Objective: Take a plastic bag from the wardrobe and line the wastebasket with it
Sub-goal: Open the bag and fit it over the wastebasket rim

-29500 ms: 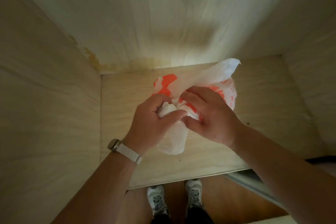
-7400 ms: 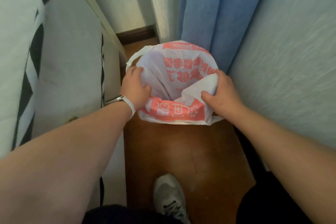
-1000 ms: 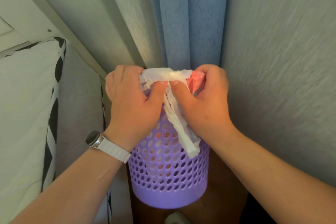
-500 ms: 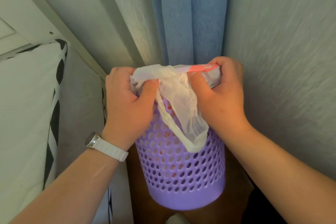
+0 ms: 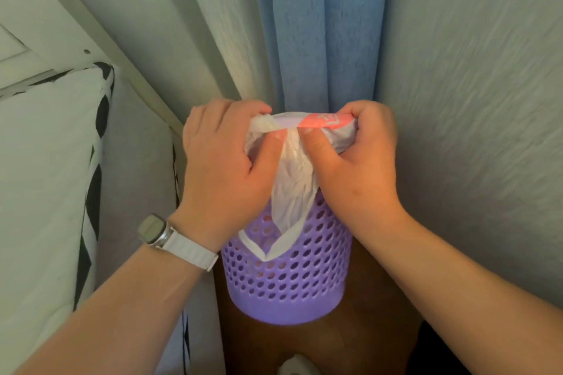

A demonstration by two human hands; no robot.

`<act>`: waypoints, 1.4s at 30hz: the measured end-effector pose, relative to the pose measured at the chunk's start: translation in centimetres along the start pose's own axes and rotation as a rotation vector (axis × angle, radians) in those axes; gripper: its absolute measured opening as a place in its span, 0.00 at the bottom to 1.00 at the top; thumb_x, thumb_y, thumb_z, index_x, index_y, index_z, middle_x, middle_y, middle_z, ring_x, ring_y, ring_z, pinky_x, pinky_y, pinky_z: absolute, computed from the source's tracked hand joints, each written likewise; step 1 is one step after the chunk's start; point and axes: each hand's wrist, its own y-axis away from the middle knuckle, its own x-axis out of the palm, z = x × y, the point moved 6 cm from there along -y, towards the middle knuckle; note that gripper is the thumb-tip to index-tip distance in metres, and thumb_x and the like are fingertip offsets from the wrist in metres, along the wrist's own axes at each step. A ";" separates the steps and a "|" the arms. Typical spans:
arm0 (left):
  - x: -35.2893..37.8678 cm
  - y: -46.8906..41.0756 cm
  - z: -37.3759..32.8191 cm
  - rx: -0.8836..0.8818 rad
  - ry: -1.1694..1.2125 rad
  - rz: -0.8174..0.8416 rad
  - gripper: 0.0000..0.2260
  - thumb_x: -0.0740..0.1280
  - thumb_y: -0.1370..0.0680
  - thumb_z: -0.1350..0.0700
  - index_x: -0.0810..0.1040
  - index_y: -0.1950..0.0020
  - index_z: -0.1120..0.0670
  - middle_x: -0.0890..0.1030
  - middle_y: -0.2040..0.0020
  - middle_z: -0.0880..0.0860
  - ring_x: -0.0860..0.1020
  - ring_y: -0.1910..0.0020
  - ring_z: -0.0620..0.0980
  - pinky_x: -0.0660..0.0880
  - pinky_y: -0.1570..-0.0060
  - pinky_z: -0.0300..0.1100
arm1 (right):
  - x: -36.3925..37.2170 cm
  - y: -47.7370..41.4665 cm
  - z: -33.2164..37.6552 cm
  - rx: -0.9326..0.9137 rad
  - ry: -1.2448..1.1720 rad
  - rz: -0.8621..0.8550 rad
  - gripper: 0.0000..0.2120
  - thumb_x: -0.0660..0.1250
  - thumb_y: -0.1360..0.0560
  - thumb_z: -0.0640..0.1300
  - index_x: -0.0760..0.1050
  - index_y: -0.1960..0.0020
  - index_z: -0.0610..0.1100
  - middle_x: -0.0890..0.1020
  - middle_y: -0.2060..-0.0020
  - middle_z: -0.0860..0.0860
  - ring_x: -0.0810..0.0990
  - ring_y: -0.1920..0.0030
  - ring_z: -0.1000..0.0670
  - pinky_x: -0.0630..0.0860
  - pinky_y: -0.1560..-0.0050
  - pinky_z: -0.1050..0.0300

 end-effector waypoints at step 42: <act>0.7 0.1 -0.1 0.077 -0.020 0.084 0.07 0.62 0.23 0.53 0.78 0.55 0.53 0.75 0.62 0.47 0.74 0.60 0.52 0.67 0.54 0.49 | 0.6 -0.1 0.2 -0.286 0.019 0.241 0.07 0.69 0.28 0.49 0.77 0.54 0.47 0.77 0.60 0.54 0.75 0.58 0.51 0.73 0.56 0.47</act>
